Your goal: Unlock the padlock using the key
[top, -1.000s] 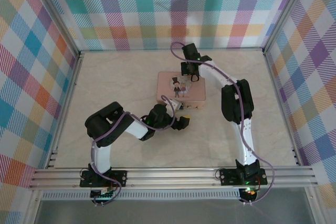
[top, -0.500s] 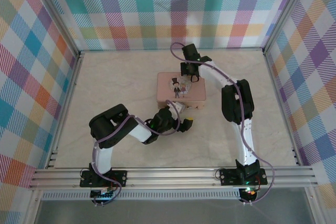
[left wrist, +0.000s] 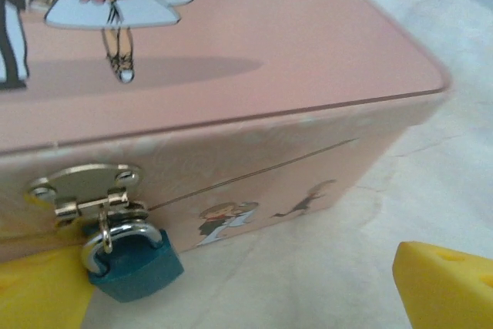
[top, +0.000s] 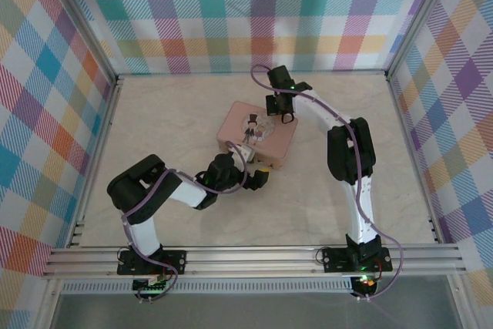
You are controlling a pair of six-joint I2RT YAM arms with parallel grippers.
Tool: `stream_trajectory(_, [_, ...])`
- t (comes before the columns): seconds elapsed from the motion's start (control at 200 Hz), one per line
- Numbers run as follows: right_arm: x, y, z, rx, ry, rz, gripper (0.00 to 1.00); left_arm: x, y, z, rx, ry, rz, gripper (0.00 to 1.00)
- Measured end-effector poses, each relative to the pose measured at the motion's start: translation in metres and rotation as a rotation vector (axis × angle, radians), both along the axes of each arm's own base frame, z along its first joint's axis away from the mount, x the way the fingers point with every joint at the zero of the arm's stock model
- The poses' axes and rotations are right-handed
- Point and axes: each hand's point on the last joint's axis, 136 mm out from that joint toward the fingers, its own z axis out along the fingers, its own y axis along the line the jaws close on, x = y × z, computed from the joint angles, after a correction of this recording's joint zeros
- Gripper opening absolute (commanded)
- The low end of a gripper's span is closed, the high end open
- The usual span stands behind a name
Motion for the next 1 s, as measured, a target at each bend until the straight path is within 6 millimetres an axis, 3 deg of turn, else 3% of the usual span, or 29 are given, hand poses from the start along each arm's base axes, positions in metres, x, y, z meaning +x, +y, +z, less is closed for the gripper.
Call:
stream_trajectory(0.185, [-0.007, 0.006, 0.001, 0.000, 0.026, 0.019, 0.00, -0.014, 0.001, 0.015, -0.084, 0.043, -0.072, 0.98])
stream_trajectory(0.56, [-0.009, 0.007, 0.003, 0.002, 0.032, 0.024, 0.00, -0.006, 0.008, 0.022, -0.181, 0.132, -0.066, 0.97])
stream_trajectory(1.005, [-0.004, 0.008, 0.012, 0.000, 0.008, 0.024, 0.00, 0.021, 0.009, 0.003, -0.155, 0.113, 0.034, 0.97])
